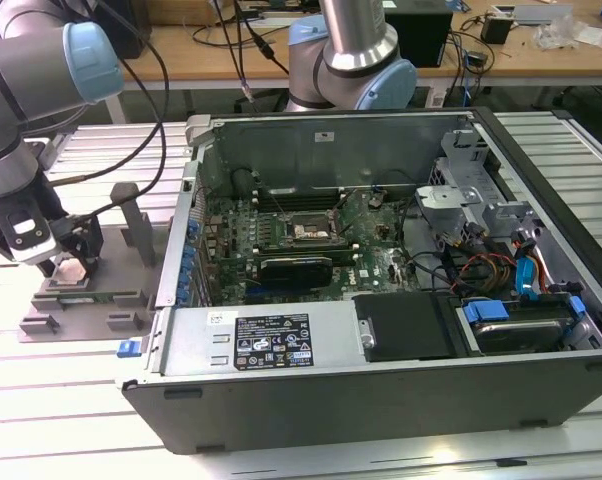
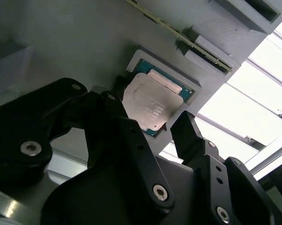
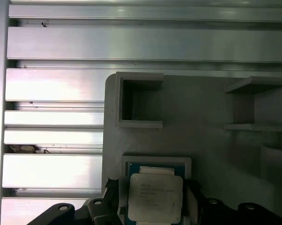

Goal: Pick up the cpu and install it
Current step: 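Pick up the cpu and move it towards the insertion slot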

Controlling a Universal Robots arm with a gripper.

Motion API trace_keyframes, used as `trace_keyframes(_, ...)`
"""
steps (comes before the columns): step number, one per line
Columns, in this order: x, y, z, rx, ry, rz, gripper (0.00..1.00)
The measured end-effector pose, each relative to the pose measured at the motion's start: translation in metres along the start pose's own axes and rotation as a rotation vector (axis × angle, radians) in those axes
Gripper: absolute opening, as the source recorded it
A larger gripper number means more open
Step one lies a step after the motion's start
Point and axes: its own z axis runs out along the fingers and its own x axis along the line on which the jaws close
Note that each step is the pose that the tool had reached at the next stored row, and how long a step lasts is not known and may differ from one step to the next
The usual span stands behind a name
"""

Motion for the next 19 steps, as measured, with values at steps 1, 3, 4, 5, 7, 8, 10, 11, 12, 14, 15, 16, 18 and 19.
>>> trace_keyframes(1,0.0,0.0,-0.0001,0.0,0.0,0.0,0.66)
trace_keyframes(3,0.0,0.0,-0.0004,0.0002,0.0002,0.0,0.58)
trace_keyframes(4,0.0,0.0,-0.0004,0.0001,0.0001,0.0,0.58)
trace_keyframes(5,0.0,0.0,-0.0004,0.0,0.0001,0.0,0.55)
trace_keyframes(7,0.0,0.0,-0.0005,0.0,0.0001,0.0,0.55)
trace_keyframes(8,0.0,0.0,-0.0006,0.0,0.0001,0.0,0.55)
trace_keyframes(10,0.0,0.0,-0.0015,-0.0006,0.0004,0.0,0.55)
trace_keyframes(11,0.0,0.0,-0.0021,-0.0008,0.0002,0.0,0.55)
trace_keyframes(12,0.0,0.0001,-0.0028,-0.001,-0.0001,0.0,0.55)
trace_keyframes(14,0.0,0.0001,-0.0041,-0.0013,-0.0008,0.0,0.55)
trace_keyframes(15,-0.0001,0.0001,-0.0043,-0.002,-0.003,0.0,0.55)
trace_keyframes(16,0.0,0.0001,-0.0045,-0.007,-0.0062,0.0,0.55)
trace_keyframes(18,-0.0001,0.0002,-0.0044,-0.0137,-0.0089,0.0,0.55)
trace_keyframes(19,0.0,0.0002,-0.0049,-0.0137,-0.0089,0.0,0.55)
